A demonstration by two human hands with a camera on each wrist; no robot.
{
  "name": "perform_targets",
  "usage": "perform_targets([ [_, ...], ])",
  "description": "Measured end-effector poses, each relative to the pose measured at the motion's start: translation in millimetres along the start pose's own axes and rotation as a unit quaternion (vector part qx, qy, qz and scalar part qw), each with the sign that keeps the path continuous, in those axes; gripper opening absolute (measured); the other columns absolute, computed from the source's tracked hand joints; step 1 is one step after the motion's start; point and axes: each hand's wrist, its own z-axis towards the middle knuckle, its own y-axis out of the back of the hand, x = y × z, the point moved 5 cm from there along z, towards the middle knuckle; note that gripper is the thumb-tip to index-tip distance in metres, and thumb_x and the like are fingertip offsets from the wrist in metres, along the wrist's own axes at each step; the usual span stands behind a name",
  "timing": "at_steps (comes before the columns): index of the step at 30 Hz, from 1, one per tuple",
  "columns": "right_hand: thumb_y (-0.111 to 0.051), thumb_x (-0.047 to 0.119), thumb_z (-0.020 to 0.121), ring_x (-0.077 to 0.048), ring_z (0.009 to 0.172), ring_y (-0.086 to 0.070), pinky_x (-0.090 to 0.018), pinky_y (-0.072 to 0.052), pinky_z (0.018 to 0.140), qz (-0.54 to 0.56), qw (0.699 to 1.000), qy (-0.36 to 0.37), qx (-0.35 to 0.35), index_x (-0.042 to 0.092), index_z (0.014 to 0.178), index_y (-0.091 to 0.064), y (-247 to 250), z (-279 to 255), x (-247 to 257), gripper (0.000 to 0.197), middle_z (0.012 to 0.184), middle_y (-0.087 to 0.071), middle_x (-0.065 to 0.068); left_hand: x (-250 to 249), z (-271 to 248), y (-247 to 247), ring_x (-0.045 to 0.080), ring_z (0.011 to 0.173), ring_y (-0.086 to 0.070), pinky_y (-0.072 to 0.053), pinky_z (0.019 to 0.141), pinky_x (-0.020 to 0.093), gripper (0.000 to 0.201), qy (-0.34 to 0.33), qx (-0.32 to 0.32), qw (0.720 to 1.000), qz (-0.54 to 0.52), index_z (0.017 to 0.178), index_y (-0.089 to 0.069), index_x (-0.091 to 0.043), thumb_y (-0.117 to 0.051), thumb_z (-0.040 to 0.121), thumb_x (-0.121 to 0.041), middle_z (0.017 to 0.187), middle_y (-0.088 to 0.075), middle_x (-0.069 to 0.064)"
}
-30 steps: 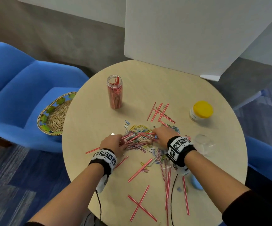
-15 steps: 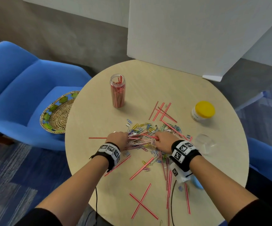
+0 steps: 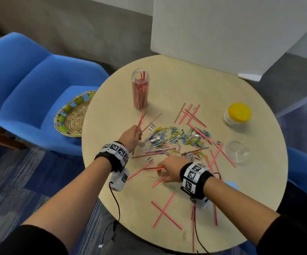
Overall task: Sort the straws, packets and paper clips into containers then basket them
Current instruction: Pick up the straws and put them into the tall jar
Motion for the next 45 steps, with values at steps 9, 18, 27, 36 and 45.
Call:
perform_targets([
  [9, -0.057, 0.016, 0.096, -0.033, 0.085, -0.062, -0.036, -0.047, 0.064, -0.16, 0.987, 0.021, 0.021, 0.007, 0.113, -0.063, -8.2, 11.5, 15.6, 0.021, 0.112, -0.054, -0.009, 3.4, -12.0, -7.3, 0.014, 0.057, -0.039, -0.031, 0.051, 0.026, 0.02, 0.1, -0.015, 0.962, -0.252, 0.089, -0.05, -0.018, -0.036, 0.102, -0.01, 0.071, -0.048, 0.001],
  [18, -0.049, 0.026, 0.098, -0.016, 0.077, -0.058, -0.026, -0.044, 0.068, 0.08, 0.994, -0.053, -0.06, 0.024, 0.103, -0.056, 27.5, 2.5, -33.2, 0.009, 0.083, -0.058, 0.006, 9.4, -21.3, -28.8, 0.006, 0.037, -0.035, -0.028, 0.037, 0.016, 0.033, 0.175, 0.059, 0.918, -0.35, 0.102, -0.061, -0.01, -0.035, 0.094, 0.008, 0.062, -0.046, 0.003],
  [27, -0.054, 0.049, 0.095, -0.012, 0.053, -0.038, -0.024, -0.042, 0.06, 0.416, 0.87, -0.119, -0.236, 0.02, 0.088, -0.066, 76.8, -10.1, -63.2, 0.032, 0.06, -0.037, 0.006, 15.7, -24.4, -33.3, 0.018, 0.06, -0.047, -0.033, 0.049, 0.025, 0.025, 0.209, 0.038, 0.952, -0.22, 0.111, -0.051, -0.001, -0.032, 0.105, -0.017, 0.081, -0.054, 0.012],
  [36, -0.034, 0.041, 0.105, -0.017, 0.058, -0.056, -0.033, -0.048, 0.071, 0.457, 0.835, -0.182, -0.246, 0.014, 0.075, -0.063, 63.0, -1.9, -74.1, 0.05, 0.062, -0.058, -0.001, 12.7, -29.9, -21.4, 0.019, 0.048, -0.037, -0.033, 0.052, 0.025, 0.039, 0.178, 0.026, 0.967, -0.182, 0.08, -0.05, -0.01, -0.045, 0.098, -0.045, 0.059, -0.041, 0.002],
  [45, -0.049, 0.045, 0.099, -0.009, 0.047, -0.032, -0.023, -0.031, 0.044, 0.524, 0.803, -0.107, -0.262, 0.014, 0.09, -0.055, 133.8, -4.9, -65.3, 0.033, 0.061, -0.037, 0.005, -40.8, 11.8, 82.0, 0.01, 0.043, -0.029, -0.027, 0.042, 0.022, 0.031, 0.03, -0.123, 0.936, -0.328, 0.081, -0.047, -0.017, -0.043, 0.102, -0.039, 0.057, -0.036, -0.005],
])
